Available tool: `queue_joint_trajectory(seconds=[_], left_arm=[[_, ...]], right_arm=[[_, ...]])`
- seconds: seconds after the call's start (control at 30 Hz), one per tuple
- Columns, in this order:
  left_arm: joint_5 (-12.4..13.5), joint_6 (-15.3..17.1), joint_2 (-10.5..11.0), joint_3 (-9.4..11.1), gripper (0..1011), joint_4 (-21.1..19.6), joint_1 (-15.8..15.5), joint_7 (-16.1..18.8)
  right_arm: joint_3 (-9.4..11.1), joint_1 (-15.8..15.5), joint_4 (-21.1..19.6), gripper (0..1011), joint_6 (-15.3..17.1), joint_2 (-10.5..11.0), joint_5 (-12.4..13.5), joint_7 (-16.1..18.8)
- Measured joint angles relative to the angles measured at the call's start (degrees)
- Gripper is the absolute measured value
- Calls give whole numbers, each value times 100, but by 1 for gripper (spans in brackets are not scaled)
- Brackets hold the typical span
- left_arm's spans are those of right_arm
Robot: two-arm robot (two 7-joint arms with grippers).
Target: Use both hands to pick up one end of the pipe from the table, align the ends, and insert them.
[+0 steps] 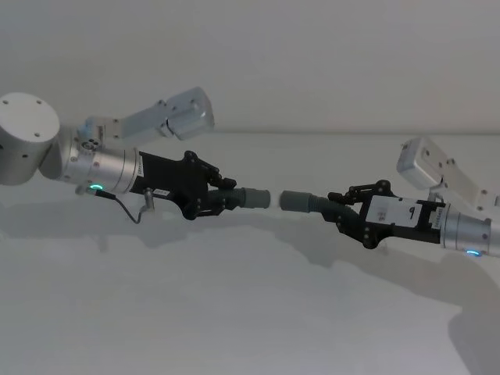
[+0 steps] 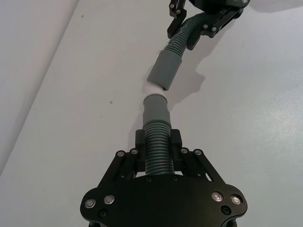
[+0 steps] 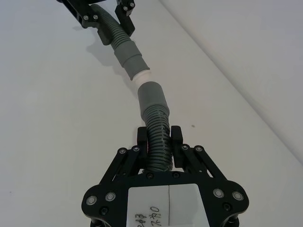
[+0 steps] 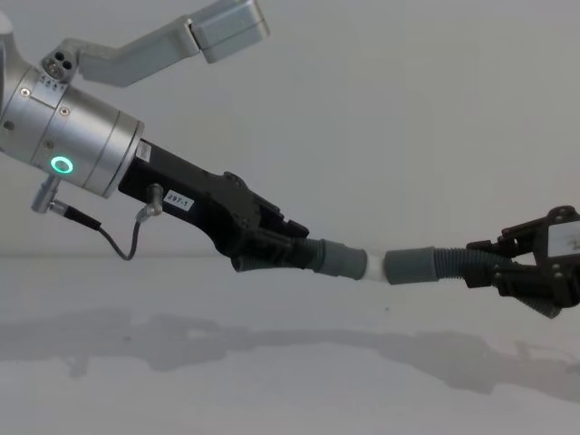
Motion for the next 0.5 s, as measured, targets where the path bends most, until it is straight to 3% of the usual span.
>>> queue_joint_trajectory(seconds=[0.5], left_arm=[[-125, -116, 43, 22, 298, 31, -18, -48]], right_arm=[[-53, 116, 235, 282, -25, -73, 127, 47]])
